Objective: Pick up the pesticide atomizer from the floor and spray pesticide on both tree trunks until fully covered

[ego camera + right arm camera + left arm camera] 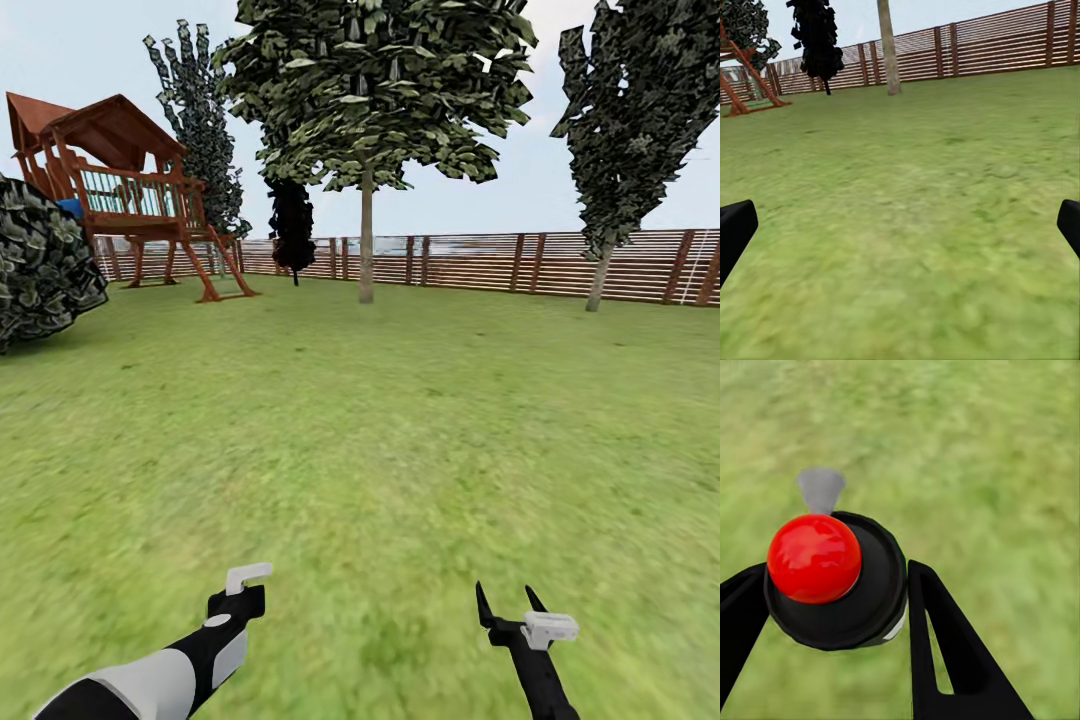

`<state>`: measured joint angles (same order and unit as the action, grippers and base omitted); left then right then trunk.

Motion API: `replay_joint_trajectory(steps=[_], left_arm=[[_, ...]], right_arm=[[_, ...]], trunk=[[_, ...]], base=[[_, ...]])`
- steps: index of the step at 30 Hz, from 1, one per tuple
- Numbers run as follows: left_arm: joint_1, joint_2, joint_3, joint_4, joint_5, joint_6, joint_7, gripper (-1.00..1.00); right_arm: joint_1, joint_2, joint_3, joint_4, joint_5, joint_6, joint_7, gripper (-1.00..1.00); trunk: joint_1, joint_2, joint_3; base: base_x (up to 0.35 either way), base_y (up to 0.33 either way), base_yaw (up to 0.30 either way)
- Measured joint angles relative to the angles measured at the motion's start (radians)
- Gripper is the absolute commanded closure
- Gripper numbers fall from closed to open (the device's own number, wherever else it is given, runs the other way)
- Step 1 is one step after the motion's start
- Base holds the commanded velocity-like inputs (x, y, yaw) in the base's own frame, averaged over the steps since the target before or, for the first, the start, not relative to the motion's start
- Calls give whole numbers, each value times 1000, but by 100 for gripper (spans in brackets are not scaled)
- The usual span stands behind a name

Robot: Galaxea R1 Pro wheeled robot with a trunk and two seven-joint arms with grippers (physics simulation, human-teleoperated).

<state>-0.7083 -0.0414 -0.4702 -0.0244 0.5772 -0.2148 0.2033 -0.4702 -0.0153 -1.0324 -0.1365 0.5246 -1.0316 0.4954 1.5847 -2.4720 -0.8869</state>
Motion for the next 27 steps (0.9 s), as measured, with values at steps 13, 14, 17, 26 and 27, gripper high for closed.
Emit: replay_joint_trajectory(steps=[13, 14, 17, 26, 27], left_arm=[[0, 0, 0, 0, 0, 0, 0, 100], [0, 0, 0, 0, 0, 0, 0, 100], [0, 0, 0, 0, 0, 0, 1, 100], [0, 0, 0, 0, 0, 0, 0, 100], [0, 0, 0, 0, 0, 0, 0, 100]], right_arm=[[0, 0, 0, 0, 0, 0, 0, -100], [0, 0, 0, 0, 0, 1, 0, -100], [0, 0, 0, 0, 0, 1, 0, -100], [0, 0, 0, 0, 0, 0, 0, -100], [0, 0, 0, 0, 0, 1, 0, -100]], trunk=[[0, 0, 0], [0, 0, 0], [0, 0, 0], [0, 0, 0], [0, 0, 0]], base=[[337, 0, 0], [337, 0, 0], [337, 0, 0], [337, 0, 0], [337, 0, 0]])
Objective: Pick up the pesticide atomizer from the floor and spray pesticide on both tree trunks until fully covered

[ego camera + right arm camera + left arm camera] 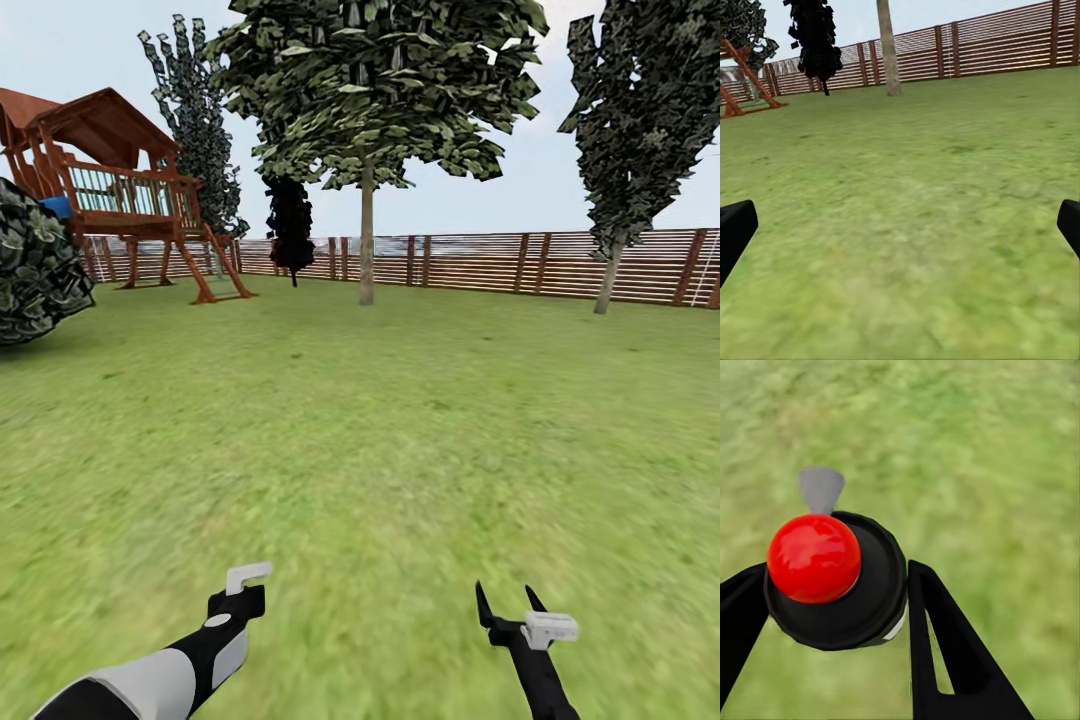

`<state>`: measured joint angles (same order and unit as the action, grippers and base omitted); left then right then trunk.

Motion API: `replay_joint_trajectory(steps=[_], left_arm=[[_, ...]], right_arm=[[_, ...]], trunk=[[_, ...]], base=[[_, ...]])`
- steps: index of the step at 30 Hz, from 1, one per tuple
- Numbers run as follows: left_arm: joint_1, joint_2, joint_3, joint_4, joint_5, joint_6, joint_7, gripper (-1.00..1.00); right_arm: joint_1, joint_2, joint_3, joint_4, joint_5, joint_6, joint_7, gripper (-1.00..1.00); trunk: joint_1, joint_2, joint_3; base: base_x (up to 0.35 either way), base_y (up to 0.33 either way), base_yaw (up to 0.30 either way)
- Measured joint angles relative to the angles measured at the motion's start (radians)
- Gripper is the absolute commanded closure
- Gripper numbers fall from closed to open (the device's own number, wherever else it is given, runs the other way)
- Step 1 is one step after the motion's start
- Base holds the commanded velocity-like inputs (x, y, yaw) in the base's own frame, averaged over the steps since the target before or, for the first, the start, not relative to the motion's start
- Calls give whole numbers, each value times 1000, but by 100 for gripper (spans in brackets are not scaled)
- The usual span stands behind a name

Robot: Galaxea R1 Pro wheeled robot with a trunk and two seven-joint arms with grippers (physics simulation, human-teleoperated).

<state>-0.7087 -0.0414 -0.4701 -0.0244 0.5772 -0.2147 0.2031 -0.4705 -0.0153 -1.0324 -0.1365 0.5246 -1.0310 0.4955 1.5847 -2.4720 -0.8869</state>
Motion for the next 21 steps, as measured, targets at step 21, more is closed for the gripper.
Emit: replay_joint_trajectory(steps=[21], left_arm=[[0, 0, 0, 0, 0, 0, -1, 100]], right_arm=[[0, 0, 0, 0, 0, 0, 0, -100]], trunk=[[0, 0, 0]], base=[[337, 0, 0]])
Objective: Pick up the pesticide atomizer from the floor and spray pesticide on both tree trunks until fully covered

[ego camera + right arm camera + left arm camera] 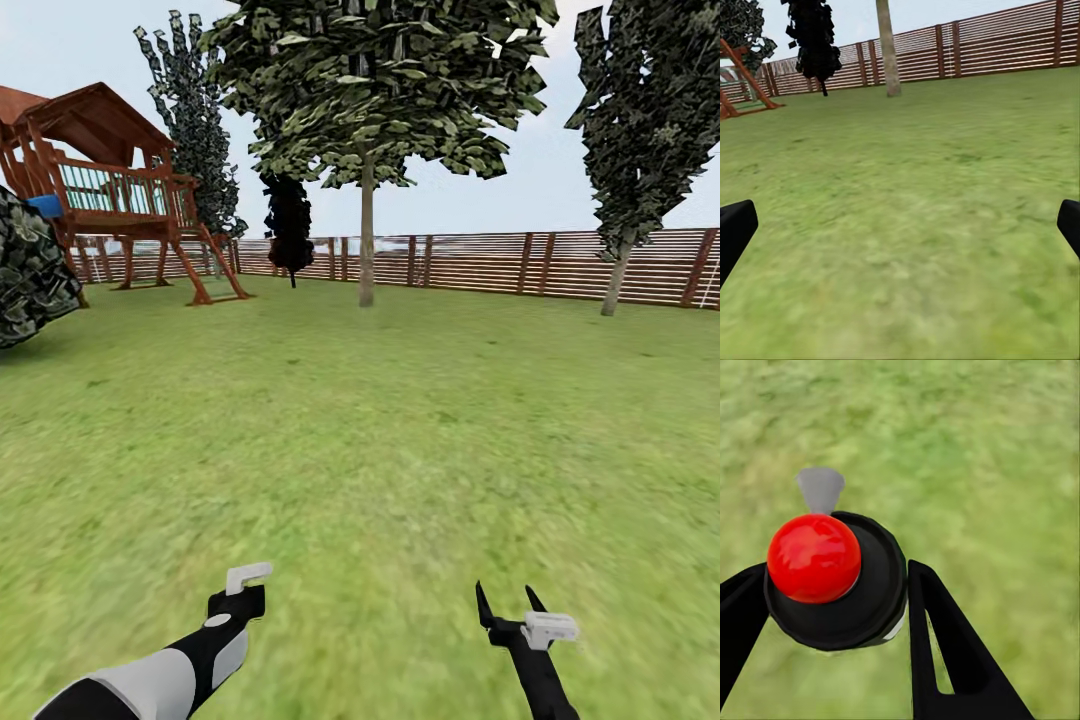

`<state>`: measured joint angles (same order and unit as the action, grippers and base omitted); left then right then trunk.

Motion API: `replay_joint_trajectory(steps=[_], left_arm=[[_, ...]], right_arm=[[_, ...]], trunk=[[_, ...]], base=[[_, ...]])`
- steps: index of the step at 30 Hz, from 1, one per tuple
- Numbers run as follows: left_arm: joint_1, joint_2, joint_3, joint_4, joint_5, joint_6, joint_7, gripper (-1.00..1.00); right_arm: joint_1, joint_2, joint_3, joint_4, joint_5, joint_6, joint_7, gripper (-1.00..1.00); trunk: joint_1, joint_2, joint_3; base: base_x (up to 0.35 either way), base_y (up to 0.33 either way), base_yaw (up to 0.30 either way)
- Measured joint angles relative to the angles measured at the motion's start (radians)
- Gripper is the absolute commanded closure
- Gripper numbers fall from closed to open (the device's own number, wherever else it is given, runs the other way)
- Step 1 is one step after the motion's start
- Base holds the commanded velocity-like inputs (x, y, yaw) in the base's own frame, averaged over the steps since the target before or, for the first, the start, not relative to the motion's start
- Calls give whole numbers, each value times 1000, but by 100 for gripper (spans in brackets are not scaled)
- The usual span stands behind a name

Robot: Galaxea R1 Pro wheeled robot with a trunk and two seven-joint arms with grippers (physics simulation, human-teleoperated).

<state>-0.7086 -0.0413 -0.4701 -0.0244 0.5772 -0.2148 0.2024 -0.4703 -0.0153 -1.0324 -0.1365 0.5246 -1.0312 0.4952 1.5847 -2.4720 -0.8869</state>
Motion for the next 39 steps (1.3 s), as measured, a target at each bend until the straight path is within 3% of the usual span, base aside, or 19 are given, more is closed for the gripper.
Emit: replay_joint_trajectory(steps=[39], left_arm=[[0, 0, 0, 0, 0, 0, 0, 100]], right_arm=[[-1, 0, 0, 0, 0, 0, 0, -100]], trunk=[[0, 0, 0]], base=[[337, 0, 0]])
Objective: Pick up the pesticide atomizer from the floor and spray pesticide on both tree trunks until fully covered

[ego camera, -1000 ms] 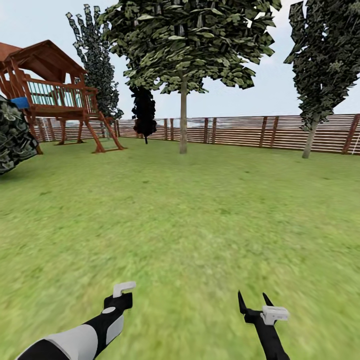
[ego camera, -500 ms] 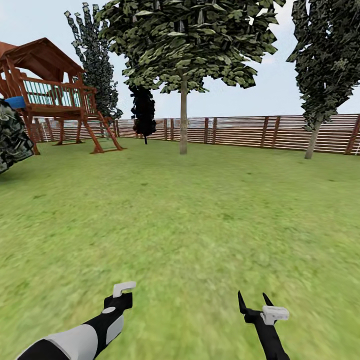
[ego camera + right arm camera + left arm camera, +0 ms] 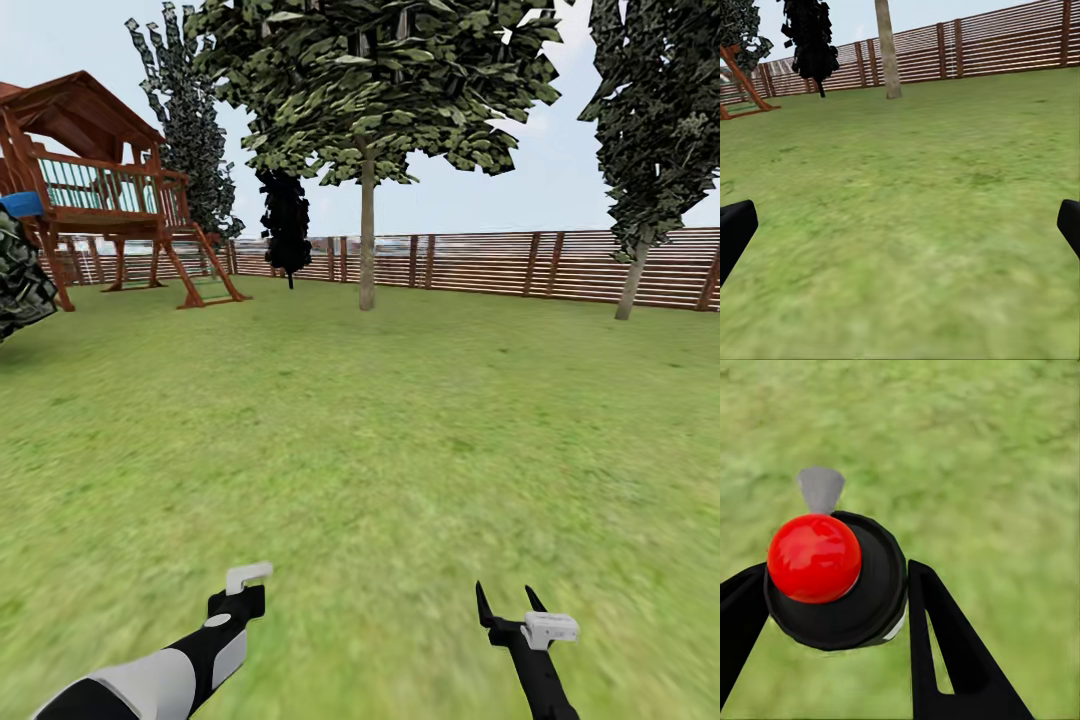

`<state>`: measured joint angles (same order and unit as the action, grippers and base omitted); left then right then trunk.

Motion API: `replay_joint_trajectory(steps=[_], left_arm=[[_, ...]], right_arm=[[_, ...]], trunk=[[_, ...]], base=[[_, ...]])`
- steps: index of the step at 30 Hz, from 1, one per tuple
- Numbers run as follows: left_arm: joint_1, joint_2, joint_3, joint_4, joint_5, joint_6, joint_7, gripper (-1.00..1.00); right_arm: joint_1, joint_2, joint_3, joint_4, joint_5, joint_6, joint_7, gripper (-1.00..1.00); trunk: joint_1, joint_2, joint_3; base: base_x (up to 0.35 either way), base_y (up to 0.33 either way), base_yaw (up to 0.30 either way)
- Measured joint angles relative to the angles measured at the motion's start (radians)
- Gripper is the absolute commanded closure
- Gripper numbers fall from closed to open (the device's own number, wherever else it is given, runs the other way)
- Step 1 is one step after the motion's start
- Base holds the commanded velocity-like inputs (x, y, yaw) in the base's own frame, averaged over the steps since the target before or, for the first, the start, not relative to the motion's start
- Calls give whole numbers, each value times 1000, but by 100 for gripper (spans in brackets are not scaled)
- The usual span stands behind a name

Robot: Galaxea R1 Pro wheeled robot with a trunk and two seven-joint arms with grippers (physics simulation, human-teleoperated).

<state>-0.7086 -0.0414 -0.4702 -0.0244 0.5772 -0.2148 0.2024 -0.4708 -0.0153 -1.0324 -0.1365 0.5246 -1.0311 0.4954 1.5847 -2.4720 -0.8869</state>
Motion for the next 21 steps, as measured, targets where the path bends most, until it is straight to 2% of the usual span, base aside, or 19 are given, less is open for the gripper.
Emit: replay_joint_trajectory(steps=[21], left_arm=[[0, 0, 0, 0, 0, 0, 0, 100]], right_arm=[[0, 0, 0, 0, 0, 0, 0, -100]], trunk=[[0, 0, 0]], base=[[337, 0, 0]])
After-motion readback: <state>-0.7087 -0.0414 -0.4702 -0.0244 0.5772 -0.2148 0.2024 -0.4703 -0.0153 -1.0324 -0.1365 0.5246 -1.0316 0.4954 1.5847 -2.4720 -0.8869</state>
